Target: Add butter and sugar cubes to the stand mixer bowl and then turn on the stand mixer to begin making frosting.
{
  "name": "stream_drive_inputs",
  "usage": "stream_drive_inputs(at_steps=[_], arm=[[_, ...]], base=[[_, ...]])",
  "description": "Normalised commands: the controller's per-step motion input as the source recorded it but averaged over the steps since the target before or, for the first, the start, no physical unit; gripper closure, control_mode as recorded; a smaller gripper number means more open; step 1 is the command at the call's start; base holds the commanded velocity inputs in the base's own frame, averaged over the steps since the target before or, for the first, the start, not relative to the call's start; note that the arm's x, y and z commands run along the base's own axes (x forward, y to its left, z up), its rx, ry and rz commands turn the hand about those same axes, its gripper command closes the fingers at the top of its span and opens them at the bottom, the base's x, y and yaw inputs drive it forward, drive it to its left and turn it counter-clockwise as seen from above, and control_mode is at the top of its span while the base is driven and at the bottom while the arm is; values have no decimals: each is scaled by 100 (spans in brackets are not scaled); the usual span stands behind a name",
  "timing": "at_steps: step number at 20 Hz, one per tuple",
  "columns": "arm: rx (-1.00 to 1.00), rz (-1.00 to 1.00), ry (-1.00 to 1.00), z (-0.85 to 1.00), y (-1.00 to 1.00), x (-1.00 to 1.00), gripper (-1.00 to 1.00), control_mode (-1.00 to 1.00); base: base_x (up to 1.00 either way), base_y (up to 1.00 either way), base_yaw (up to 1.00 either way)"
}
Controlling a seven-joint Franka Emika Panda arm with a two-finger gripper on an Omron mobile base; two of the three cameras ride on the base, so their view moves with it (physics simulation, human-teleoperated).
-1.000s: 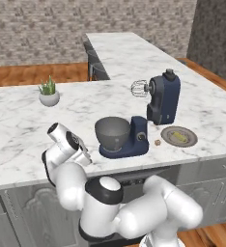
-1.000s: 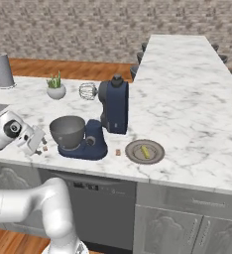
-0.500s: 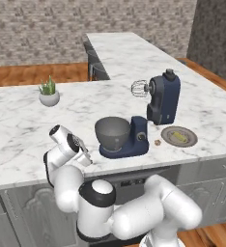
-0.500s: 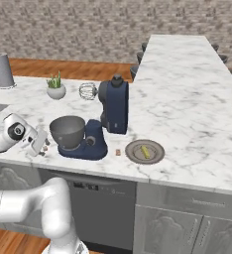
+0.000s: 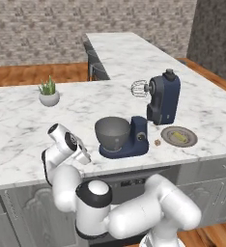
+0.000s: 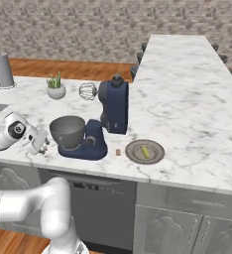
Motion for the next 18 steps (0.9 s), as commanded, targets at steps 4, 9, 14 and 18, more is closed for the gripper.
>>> stream_drive_inputs(at_steps=[4, 9, 14, 18], arm=[[0, -3, 0, -13, 19, 0, 100, -100], [0, -10, -6, 8, 6, -14, 100, -100], [0, -8, -14, 78, 0, -57, 100, -100], [0, -1, -21, 100, 0, -71, 100, -100]], base=[[0, 0, 0], [0, 0, 0], [0, 0, 0], [0, 0, 0]])
